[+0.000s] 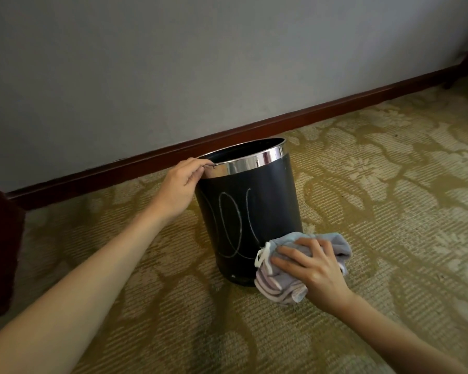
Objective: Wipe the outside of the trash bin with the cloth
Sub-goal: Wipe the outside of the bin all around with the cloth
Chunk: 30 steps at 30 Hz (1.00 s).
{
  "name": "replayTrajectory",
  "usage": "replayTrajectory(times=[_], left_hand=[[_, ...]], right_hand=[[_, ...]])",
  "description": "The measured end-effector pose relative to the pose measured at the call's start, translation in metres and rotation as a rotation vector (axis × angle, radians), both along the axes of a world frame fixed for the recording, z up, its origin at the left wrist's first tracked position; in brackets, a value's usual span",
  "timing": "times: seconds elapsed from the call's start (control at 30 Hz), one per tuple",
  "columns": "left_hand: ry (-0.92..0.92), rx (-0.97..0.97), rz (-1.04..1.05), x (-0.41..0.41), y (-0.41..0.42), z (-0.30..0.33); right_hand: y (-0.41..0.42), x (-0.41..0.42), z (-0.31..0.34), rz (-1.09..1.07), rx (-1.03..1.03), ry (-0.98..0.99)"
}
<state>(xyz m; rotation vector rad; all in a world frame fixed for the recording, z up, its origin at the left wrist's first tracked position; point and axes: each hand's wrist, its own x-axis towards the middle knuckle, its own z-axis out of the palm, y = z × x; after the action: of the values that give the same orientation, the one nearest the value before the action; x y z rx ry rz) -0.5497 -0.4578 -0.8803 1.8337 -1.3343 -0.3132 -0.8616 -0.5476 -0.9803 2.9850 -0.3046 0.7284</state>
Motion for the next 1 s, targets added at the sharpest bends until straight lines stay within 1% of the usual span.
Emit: replayTrajectory(times=[0.2,0.33,0.4,0.5,0.6,0.7,0.83,0.93,1.0], left_hand=[[-0.033,0.070,-0.017,0.004,-0.014,0.018],[0.011,0.104,-0.014,0.003,-0.023,0.024],[0.010,0.117,-0.023,0.000,-0.027,0.027],[0.046,0.156,-0.019,-0.002,-0.033,0.033],[0.064,0.165,0.017,0.001,-0.036,0.037],[0.054,0.187,0.066,0.008,-0.035,0.037],[0.089,0.190,0.092,0.015,-0.031,0.033],[0.080,0.175,0.082,0.013,-0.029,0.031],[0.082,0.167,0.074,0.011,-0.030,0.031]], right_hand=[[-0.005,0.005,0.011,-0.037,0.063,-0.047],[-0.019,0.039,0.050,-0.129,0.180,-0.213],[-0.032,0.062,0.075,-0.186,0.162,-0.288],[-0.044,0.081,0.096,-0.233,0.139,-0.331],[-0.038,0.078,0.086,-0.212,0.093,-0.297],[-0.023,0.055,0.056,-0.117,0.044,-0.161],[-0.003,0.018,0.025,0.011,0.010,0.024],[-0.009,0.025,0.037,0.001,0.027,0.044],[-0.016,0.044,0.058,-0.044,0.025,0.001]])
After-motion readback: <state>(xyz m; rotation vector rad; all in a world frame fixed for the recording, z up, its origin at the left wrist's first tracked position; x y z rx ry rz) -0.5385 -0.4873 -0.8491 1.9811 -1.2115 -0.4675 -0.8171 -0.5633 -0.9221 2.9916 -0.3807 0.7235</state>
